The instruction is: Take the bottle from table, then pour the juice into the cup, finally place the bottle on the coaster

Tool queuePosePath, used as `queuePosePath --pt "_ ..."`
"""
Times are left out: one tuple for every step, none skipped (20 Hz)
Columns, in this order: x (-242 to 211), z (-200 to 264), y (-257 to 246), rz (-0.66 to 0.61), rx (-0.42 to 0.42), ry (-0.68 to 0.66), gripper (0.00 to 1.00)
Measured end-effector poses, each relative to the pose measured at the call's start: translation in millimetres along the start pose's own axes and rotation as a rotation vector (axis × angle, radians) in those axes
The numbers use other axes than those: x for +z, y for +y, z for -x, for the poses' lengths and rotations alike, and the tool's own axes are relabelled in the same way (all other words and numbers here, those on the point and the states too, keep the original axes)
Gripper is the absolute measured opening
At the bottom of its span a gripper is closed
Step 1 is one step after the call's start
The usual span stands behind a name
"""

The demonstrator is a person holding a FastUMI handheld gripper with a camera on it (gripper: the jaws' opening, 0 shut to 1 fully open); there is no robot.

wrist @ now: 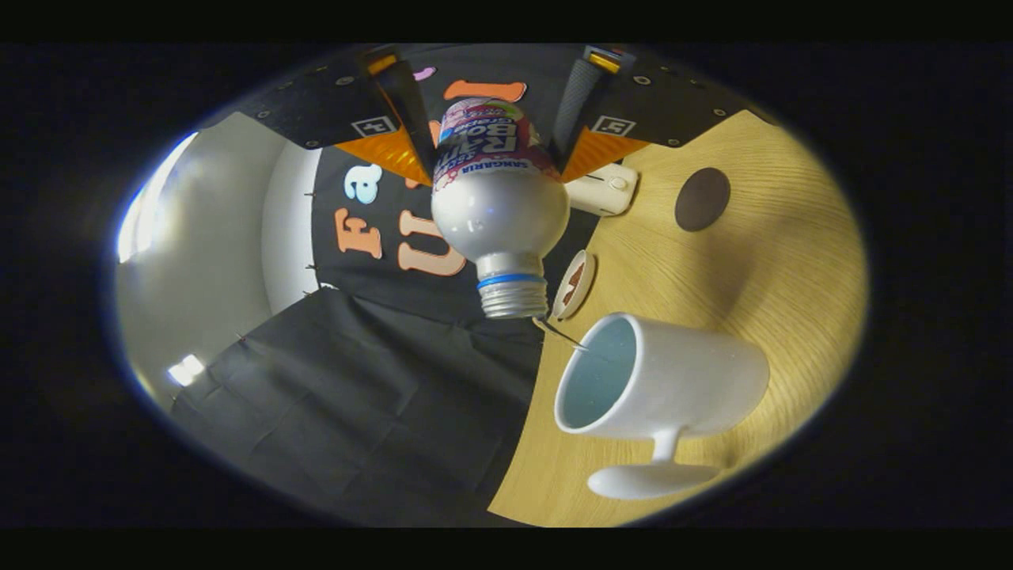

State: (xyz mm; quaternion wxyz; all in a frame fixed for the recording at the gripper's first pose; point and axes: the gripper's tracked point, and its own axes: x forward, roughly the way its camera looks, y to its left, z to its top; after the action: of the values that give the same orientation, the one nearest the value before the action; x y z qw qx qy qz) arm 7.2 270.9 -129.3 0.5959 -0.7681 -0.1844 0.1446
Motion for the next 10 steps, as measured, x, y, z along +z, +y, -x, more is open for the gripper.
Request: queuePosePath --pt "0.3 0.5 -0.4 0.004 0.001 -0.003 0.74" --pt "0.9 1.0 -2.0 0.008 -0.001 -0.006 0.74" --pt "0.9 1.5 -2.5 0.012 -0.002 -0.009 0.74" --pt "2.1 1.2 -2.7 0.015 -0.003 -0.012 0.74" --pt "2.3 1.5 -2.0 0.015 0.000 -0.013 0.74" --pt "1.3 1.0 -1.6 0.018 0.000 -0.015 0.74" --pt "0.7 0.4 -2.3 0.024 -0.002 -0.019 0.74" --pt "2.2 1.3 -3.3 0.029 -0.004 -0.022 0.74" --pt "2.5 2.6 -2.0 0.033 -0.005 -0.025 0.74" --pt "2.9 1.9 -2.2 0.038 -0.004 -0.028 0.74"
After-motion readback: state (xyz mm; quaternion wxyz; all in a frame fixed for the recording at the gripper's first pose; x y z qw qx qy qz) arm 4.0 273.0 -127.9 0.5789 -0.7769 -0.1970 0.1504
